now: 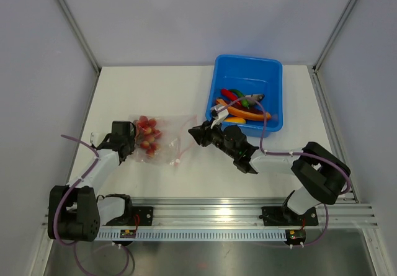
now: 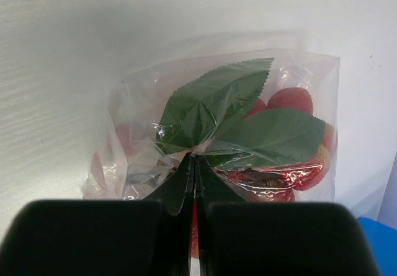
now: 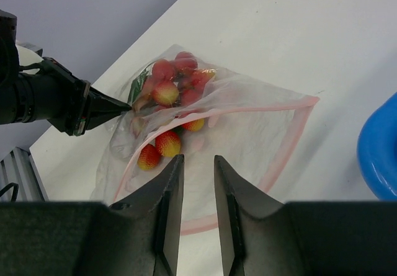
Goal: Open the zip-top bag and remove the fake food
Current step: Pick up the fake fruit from the center of the board.
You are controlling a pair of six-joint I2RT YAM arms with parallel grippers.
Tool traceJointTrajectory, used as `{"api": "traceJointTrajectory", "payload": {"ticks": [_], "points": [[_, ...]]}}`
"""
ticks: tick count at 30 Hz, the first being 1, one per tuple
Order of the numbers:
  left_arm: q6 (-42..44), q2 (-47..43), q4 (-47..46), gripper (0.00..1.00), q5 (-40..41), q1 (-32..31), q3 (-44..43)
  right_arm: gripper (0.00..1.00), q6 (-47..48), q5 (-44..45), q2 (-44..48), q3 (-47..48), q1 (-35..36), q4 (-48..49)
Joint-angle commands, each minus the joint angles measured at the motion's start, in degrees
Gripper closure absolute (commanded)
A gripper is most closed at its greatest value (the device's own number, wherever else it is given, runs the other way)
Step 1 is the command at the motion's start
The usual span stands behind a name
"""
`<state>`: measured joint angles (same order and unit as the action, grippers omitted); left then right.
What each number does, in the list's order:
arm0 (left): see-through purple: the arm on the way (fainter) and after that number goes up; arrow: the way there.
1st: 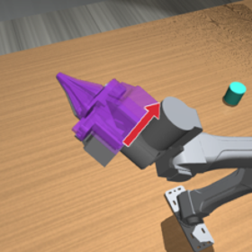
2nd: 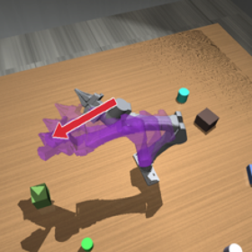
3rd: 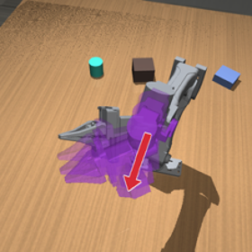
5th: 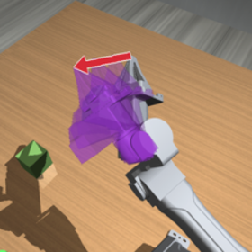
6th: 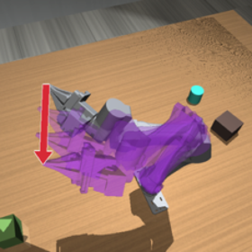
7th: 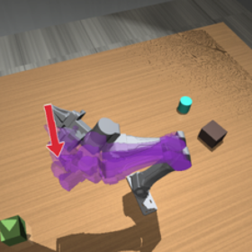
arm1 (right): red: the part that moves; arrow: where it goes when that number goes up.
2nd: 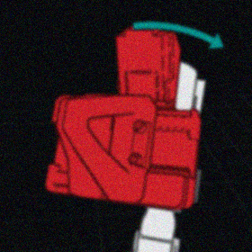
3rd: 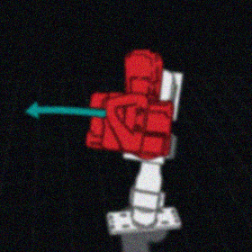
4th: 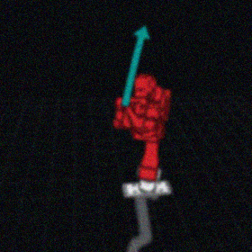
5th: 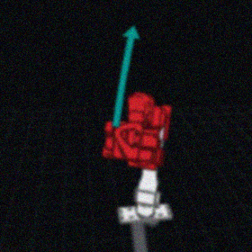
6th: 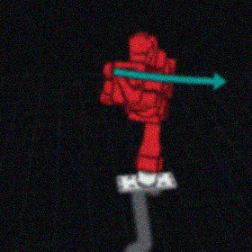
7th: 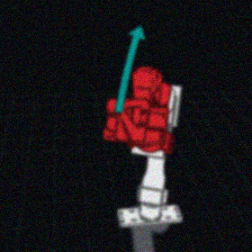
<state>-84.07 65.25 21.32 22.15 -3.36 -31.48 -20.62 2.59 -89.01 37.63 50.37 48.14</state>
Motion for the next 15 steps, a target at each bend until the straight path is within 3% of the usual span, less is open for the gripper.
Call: {"api": "traceJointTrajectory", "payload": {"ticks": [1,15], "points": [[0.14,0.84,-0.67,1.00,1.14,0.45,-1.56,0.68,-0.65,2.69,-1.50,0.95,0.52,1.44],[4.27,1.28,-3.83,1.00,-1.41,0.37,-2.18,0.62,0.75,-8.56,-12.85,11.24,0.78,-3.84]]}}
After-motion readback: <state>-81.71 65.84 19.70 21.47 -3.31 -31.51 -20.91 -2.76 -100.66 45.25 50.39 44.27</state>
